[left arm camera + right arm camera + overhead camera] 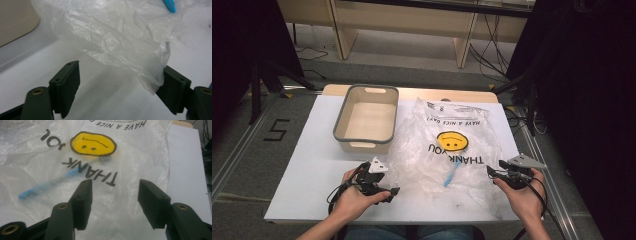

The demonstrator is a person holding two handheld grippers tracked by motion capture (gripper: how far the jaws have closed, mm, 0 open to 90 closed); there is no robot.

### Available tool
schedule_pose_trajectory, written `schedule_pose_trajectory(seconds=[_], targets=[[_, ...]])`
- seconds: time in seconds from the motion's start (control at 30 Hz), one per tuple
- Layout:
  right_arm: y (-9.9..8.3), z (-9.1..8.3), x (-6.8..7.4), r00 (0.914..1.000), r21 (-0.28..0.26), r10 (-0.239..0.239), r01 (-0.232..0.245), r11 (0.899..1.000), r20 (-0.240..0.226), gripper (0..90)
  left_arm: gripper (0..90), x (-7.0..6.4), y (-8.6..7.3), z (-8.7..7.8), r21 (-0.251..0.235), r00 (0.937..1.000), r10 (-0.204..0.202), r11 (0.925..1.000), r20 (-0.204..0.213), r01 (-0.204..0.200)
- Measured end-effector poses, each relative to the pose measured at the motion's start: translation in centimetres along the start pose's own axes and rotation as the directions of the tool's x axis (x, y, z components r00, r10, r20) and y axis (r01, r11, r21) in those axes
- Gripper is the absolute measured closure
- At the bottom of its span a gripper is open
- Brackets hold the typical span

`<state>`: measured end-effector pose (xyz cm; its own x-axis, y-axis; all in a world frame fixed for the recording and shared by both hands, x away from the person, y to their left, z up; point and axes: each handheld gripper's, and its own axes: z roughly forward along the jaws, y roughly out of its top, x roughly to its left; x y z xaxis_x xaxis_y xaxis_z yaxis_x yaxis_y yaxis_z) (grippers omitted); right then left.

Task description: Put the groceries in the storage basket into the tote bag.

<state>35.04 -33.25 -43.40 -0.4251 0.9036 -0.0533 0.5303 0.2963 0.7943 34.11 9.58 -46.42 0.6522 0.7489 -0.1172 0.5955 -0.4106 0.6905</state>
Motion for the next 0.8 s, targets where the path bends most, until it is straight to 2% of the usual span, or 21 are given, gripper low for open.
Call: schedule_pose_trajectory(seconds=[0.17, 0.3, 0.57, 0.8], targets=[[-0.8, 0.1, 0.4, 0.9992, 0.015, -0.005, 0.006, 1.000, -0.039, 39.2, 20.3, 0.4, -0.2, 0.0, -0.011, 1.0000, 0.009, 0.9999, -0.002, -0.009], [-1.0, -0.2, 0.6, 0.9982, -0.003, -0.011, 0.011, 1.000, -0.060, 35.9, 19.1, 0.5, -0.3, 0.0, -0.026, 0.9996, 0.026, 0.9993, -0.010, -0.026], [-1.7, -1.2, 0.6, 0.9988, -0.007, 0.015, -0.016, 1.000, -0.047, 34.7, 19.0, 0.5, -0.4, 0.3, -0.044, 0.9994, 0.034, 0.9985, 0.003, -0.034], [-2.3, -1.3, 0.8, 0.9975, 0.005, 0.026, -0.026, 1.000, -0.066, 34.7, 20.4, 0.5, -0.4, 0.5, -0.041, 0.9992, 0.039, 0.9984, 0.009, -0.038]])
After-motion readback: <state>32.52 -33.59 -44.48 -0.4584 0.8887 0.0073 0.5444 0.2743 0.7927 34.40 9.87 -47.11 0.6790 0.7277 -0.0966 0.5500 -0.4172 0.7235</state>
